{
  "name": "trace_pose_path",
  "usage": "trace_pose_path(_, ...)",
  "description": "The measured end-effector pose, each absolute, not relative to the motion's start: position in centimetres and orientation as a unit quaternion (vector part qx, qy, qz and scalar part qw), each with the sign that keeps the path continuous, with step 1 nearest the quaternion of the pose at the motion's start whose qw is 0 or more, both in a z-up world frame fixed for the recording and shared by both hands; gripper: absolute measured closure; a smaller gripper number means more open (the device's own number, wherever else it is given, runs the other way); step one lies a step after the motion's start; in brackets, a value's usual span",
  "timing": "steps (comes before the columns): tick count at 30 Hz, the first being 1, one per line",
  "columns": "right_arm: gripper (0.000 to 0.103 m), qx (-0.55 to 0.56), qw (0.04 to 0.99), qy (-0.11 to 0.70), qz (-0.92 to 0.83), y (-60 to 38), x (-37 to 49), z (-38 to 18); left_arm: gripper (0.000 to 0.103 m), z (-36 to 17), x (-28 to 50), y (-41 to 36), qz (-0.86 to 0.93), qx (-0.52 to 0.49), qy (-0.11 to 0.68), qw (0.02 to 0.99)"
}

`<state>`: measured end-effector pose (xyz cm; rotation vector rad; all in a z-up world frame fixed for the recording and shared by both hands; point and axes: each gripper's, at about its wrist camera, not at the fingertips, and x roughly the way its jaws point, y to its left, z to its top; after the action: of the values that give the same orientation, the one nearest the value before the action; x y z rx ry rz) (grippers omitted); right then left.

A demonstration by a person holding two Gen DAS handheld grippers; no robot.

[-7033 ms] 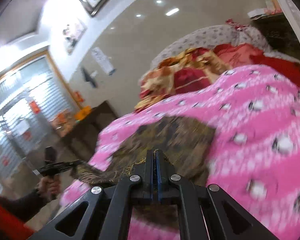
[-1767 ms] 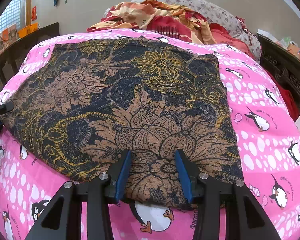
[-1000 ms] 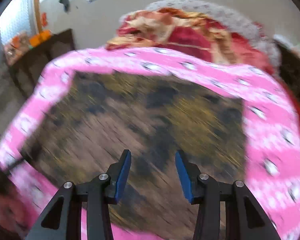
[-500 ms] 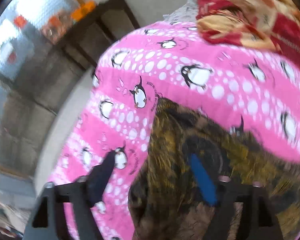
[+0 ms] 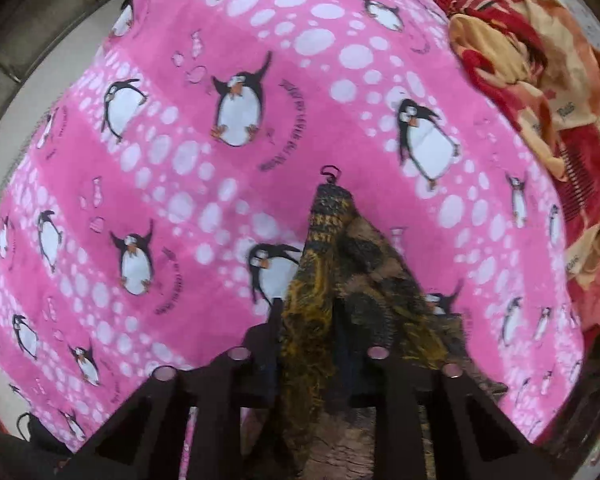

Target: Fold small clothes

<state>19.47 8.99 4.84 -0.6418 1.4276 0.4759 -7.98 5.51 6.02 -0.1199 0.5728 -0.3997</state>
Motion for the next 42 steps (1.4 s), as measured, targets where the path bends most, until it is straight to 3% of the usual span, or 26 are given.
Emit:
trace_pose_path(7,0.094,-0.196,0.717,0.623,0.244,1.7,18.8,8.8,0.094,8.7,-9.1,3.1,-0.236,-0.054,0.265,0.933)
trace_pose_path(17,0.095,-0.132,0.752,0.609,0.214,-14.0,16.8,11.0,0.095,9.7,-10.0,-6.1,-0.300,0.006,0.272,0.914)
trace_pose_path(26,0.096,-0.134,0.759,0.609,0.185,-26.0,14.9,8.7,0.095,8.5,-10.3,-16.3,-0.353,0.048,0.297,0.886)
trace_pose_path(35,0.096,-0.145,0.773,0.592,0.176,-29.3,15.0,3.5,0.095,3.5,-9.1,-21.2,-0.335,0.089,0.359,0.866)
trace_pose_path(37,0.088,-0.136,0.778,0.588,0.175,-29.7,14.7,2.5,0.092,2.7,-9.3,-21.4,-0.335,0.093,0.377,0.858)
trace_pose_path(39,0.073,-0.114,0.792,0.578,0.160,-30.7,14.6,2.7,0.084,2.6,-10.0,-21.3,-0.348,0.089,0.384,0.851)
trace_pose_path(42,0.068,-0.071,0.817,0.557,0.133,-33.1,14.0,4.3,0.081,3.7,-11.6,-20.4,-0.377,0.085,0.388,0.837)
